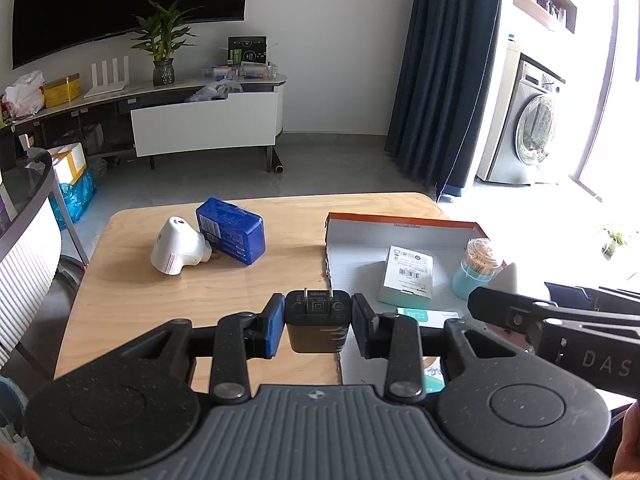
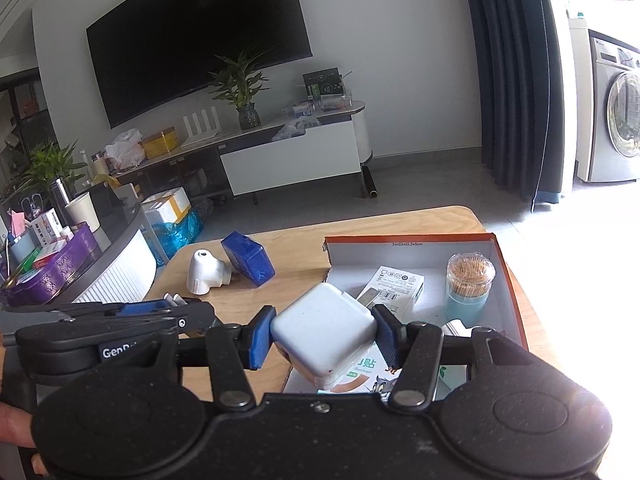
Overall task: Organize rigid objects
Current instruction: 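Carry black charger with left tool while right tool carries white charger cube over tray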
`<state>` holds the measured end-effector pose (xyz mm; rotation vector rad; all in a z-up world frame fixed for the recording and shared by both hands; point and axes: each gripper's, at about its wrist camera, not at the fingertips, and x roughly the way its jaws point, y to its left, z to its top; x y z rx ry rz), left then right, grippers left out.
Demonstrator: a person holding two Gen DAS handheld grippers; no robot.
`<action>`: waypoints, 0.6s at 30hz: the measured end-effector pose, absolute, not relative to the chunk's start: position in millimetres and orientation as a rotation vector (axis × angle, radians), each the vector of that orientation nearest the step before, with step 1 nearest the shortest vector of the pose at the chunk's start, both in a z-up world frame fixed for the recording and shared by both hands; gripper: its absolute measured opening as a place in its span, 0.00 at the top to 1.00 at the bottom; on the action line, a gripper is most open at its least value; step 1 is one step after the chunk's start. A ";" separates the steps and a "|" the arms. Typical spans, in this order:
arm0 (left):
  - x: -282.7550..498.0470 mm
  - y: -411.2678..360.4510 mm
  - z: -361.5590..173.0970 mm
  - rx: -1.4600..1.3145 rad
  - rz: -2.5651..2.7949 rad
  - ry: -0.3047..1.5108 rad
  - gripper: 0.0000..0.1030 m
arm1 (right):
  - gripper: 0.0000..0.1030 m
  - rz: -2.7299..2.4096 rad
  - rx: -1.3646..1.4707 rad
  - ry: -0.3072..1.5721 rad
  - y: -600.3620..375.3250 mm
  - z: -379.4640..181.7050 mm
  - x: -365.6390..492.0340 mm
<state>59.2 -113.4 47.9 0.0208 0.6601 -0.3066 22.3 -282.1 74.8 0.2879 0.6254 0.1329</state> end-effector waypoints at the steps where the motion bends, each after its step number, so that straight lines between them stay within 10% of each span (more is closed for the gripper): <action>1: 59.3 -114.3 47.9 0.022 -0.309 0.660 0.65 | 0.38 0.131 0.288 0.624 -282.9 74.8 21.8; 18: 60.2 -135.5 50.9 0.041 -0.358 0.651 0.65 | 0.38 0.089 0.306 0.600 -302.8 79.0 17.4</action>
